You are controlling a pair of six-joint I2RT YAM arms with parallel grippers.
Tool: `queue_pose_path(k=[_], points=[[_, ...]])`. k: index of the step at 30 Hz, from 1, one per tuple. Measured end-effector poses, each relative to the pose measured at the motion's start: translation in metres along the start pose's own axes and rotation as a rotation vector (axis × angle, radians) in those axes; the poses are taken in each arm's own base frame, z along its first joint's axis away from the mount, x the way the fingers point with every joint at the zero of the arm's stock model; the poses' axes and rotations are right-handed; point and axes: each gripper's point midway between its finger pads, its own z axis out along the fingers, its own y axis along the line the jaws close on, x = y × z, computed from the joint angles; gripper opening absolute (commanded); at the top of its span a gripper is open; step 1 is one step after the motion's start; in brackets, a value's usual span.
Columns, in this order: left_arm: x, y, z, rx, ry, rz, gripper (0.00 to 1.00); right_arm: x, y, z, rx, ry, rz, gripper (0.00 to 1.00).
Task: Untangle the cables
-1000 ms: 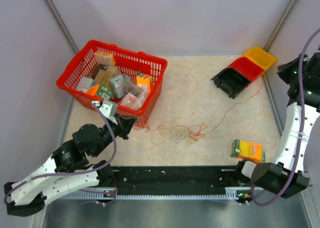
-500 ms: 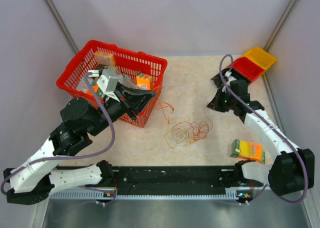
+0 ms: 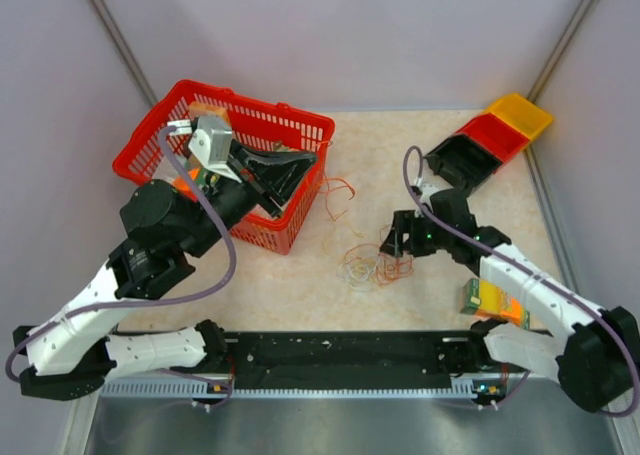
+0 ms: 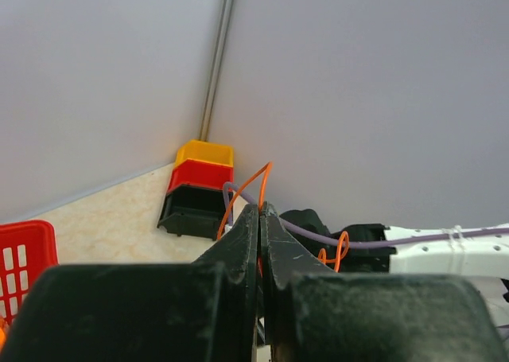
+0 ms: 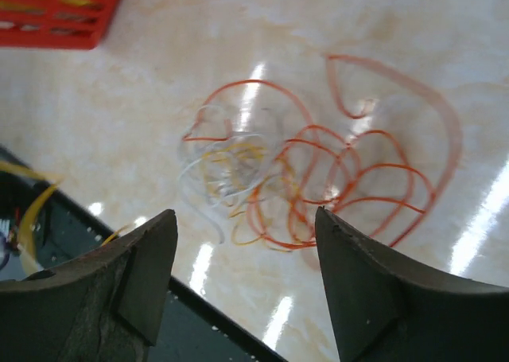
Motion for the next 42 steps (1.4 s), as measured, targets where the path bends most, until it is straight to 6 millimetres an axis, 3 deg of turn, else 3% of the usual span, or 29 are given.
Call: queue_pose_path(k=[5, 7, 10, 13, 17, 23, 29, 31, 32, 35, 39, 42], points=[[0.015, 0.006, 0.007, -0.026, 0.027, 0.002, 0.0, 0.006, 0.081, -0.019, -0.236, -0.107, -0.197, 0.83], [0.022, 0.008, 0.008, -0.033, 0.039, 0.003, 0.0, 0.001, 0.104, -0.031, -0.328, -0.187, -0.257, 0.89], [0.024, 0.008, 0.008, -0.035, 0.044, 0.0, 0.0, -0.008, 0.119, -0.045, -0.423, -0.32, -0.317, 0.92], [0.022, 0.008, 0.007, -0.033, 0.038, -0.003, 0.0, -0.01, 0.127, -0.047, -0.499, -0.401, -0.351, 0.9], [0.014, 0.006, 0.003, -0.027, 0.017, -0.017, 0.0, -0.014, 0.138, -0.04, -0.566, -0.43, -0.349, 0.81], [0.004, 0.002, 0.0, -0.008, -0.015, -0.036, 0.0, -0.025, 0.142, -0.03, -0.563, -0.459, -0.363, 0.76], [0.004, -0.001, 0.0, 0.008, -0.013, -0.038, 0.0, -0.046, 0.164, -0.038, -0.639, -0.54, -0.397, 0.45], [0.004, -0.002, 0.0, 0.01, -0.016, -0.039, 0.0, -0.052, 0.173, -0.04, -0.683, -0.56, -0.396, 0.22], [0.004, -0.002, 0.0, 0.01, -0.017, -0.041, 0.0, -0.053, 0.179, -0.041, -0.718, -0.567, -0.385, 0.04], [0.006, -0.001, 0.0, 0.009, -0.014, -0.041, 0.0, -0.056, 0.186, -0.04, -0.761, -0.579, -0.364, 0.0], [0.005, 0.001, -0.003, 0.0, -0.014, -0.032, 0.0, -0.063, 0.172, -0.026, -0.669, -0.577, -0.272, 0.0], [-0.002, 0.003, -0.009, -0.008, -0.028, -0.023, 0.0, -0.063, 0.13, -0.002, -0.45, -0.551, -0.164, 0.0]])
